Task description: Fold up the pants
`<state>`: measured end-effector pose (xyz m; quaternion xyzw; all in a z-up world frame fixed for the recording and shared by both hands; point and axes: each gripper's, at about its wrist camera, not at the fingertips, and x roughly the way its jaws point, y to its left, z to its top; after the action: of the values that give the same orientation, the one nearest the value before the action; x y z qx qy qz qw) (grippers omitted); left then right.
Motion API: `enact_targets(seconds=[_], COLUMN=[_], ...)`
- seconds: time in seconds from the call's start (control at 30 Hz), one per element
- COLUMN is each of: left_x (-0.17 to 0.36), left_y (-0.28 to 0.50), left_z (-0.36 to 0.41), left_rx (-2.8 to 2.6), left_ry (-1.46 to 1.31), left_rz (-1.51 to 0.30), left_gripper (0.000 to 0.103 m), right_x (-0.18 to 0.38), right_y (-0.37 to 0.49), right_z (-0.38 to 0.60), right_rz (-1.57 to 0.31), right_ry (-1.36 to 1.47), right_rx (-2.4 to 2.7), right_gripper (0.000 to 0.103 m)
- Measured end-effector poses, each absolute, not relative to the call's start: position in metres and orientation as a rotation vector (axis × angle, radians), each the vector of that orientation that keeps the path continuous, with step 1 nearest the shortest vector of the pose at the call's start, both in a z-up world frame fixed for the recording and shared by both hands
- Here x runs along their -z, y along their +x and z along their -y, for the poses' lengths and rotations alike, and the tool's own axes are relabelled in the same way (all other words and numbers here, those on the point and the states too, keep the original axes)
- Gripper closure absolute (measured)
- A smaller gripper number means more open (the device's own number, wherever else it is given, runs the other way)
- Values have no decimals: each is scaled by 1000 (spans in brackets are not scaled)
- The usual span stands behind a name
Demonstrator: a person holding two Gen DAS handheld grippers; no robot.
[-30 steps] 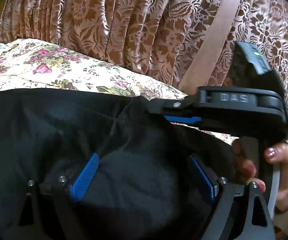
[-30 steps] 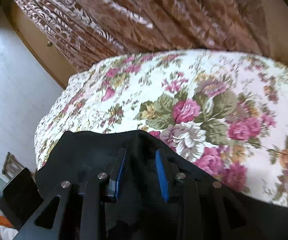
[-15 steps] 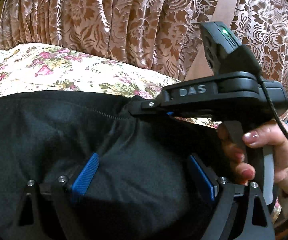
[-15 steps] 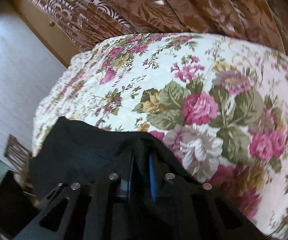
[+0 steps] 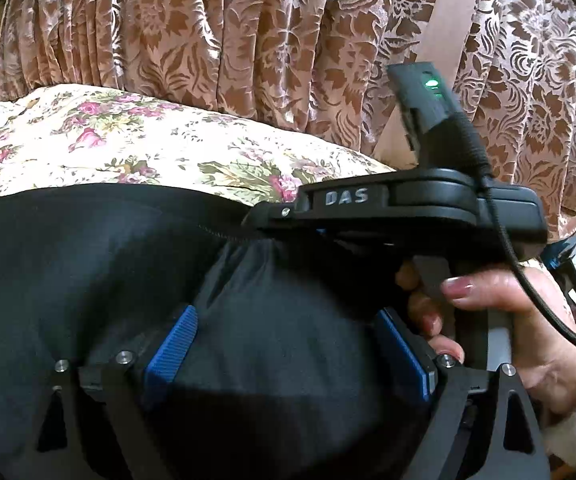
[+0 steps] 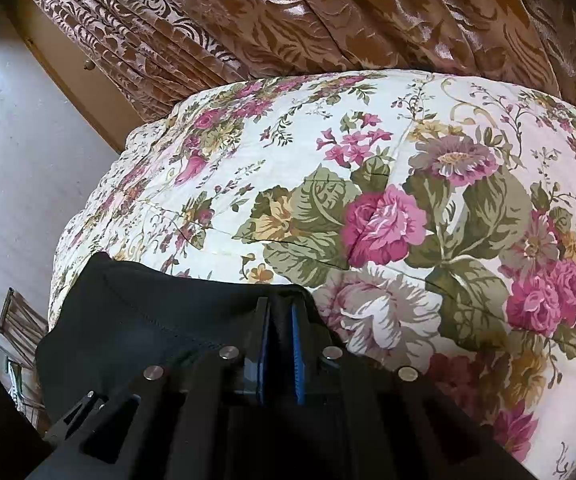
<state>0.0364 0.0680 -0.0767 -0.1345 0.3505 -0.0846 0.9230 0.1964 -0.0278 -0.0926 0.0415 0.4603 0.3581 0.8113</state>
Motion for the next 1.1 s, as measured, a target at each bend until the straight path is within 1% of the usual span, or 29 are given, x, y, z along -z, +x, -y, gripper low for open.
enact_targets(seconds=[0.13,0.27,0.37,0.53,0.63,0.7,0.8,0.93,1.1], left_x=[68,55,49,58,65,69,78,83,78], left_y=[40,48,60,95,109,118,130,134,126], left_z=[-73,-85,-90,-73,-63,-58,-58,-63,-65], left_rx=[177,157,122,49,-7,-33,-43,-36,-19], left_ry=[-305,-361,-341,-155,-86,-49,-41,-63,-81], left_rz=[-786,-843,-851,-917,-906,-907,-914,-905,-890], left_gripper=[13,15,21,22,21,17,13,11,12], right_x=[76,55,48,52,58,65,78,86,84], right_y=[183,157,134,101,91,94,104,109,107], right_z=[47,84,107,130,133,137,140,147,157], right_rz=[-930,-867,-844,-841,-831,-832,-839,-818,-811], right_ry=[167,223,181,89,6,-23,-20,37,117], right_rx=[-782,-727,-660,-590,-557,-516,-485,-474,-507], right_gripper=[79,78,78,78,78,84,89,94,93])
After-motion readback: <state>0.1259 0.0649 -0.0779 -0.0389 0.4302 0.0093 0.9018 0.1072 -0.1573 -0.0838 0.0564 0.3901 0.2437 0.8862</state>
